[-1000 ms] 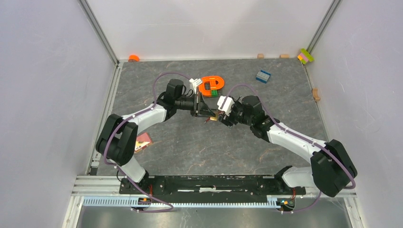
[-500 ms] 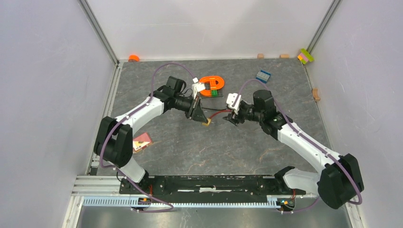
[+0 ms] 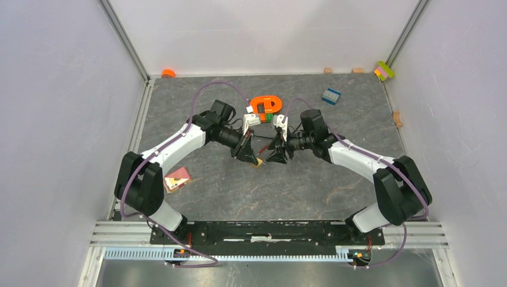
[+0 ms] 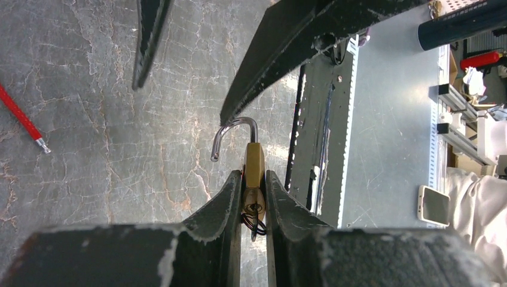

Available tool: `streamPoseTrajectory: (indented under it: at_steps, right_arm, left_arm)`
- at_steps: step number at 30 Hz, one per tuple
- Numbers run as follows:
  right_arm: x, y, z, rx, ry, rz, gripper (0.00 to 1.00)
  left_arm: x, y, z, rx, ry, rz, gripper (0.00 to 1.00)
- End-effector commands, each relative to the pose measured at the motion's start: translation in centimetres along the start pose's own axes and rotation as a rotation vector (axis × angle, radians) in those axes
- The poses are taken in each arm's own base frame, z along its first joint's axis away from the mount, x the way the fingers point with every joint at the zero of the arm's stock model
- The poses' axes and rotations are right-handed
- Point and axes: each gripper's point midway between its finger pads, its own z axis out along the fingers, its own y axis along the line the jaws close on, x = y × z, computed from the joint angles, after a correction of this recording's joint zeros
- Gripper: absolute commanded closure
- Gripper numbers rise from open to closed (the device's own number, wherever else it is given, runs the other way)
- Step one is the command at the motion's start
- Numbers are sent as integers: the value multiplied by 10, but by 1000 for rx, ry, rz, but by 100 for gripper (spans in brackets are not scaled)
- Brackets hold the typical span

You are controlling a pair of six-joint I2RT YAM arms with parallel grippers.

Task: Unlock with the key
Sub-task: Unlock the lock.

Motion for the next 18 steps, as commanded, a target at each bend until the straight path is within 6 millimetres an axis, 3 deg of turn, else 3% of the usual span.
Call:
streamPoseTrajectory:
  at_steps: [1,18]
  right_arm:
    - [-34,11,9,-100,-92,-18,44]
    - [-13,24,29,-207,-67,50,48]
  left_arm:
    - [-16,-15,-7,24,-36,131,98]
    - [-12,-20,-2,29,-24,200,98]
